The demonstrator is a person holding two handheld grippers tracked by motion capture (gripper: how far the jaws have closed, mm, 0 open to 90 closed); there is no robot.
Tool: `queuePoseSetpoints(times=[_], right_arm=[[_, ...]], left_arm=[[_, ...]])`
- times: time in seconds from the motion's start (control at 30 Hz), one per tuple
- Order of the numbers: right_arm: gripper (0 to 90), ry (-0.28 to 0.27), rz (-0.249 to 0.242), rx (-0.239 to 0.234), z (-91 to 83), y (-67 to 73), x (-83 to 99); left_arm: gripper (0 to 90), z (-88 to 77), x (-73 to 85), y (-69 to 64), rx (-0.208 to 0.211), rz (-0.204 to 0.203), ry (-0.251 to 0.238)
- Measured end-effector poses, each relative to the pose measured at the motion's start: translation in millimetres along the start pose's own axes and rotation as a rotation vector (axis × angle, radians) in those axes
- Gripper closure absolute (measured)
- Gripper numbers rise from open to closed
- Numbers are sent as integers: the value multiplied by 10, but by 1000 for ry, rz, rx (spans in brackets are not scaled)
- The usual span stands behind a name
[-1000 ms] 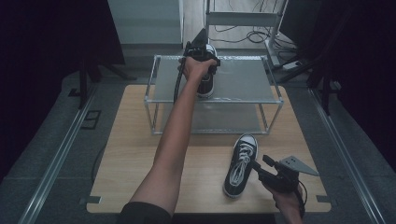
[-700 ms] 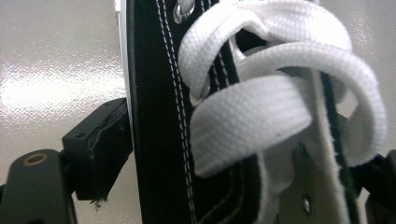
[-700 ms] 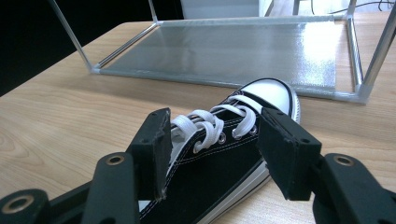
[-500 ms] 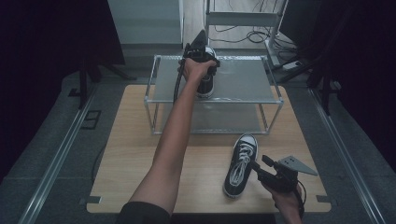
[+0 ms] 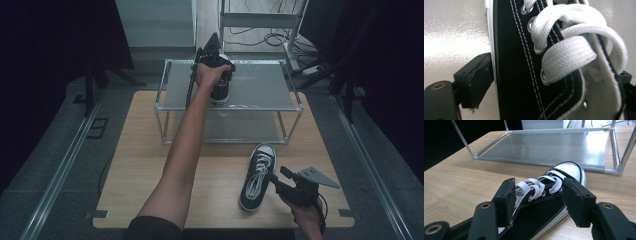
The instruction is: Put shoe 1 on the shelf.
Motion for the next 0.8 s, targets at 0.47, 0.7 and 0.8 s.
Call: queuePoseSetpoints(times=[0.47,0.7,0.8], right_arm=[[447,-2,-11,-4,-11,56,-8],[447,1,-26,-12,-3,126,-7],[447,1,-26,-12,7,152,-5]], left_arm=[[113,-410,129,17,115,98,-139],[145,-704,370,124,203,175,-220],[147,-778,495,177,224,197,-240]])
Point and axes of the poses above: each handheld gripper's, and its own axes: z roughly forward along the jaws, x roughly out of its underside, y roughly to its left, the point moved 3 cm from there along z, roughly forward along the jaws, and after that the axes turned 5 degrees about z, right-handed, at the moved point
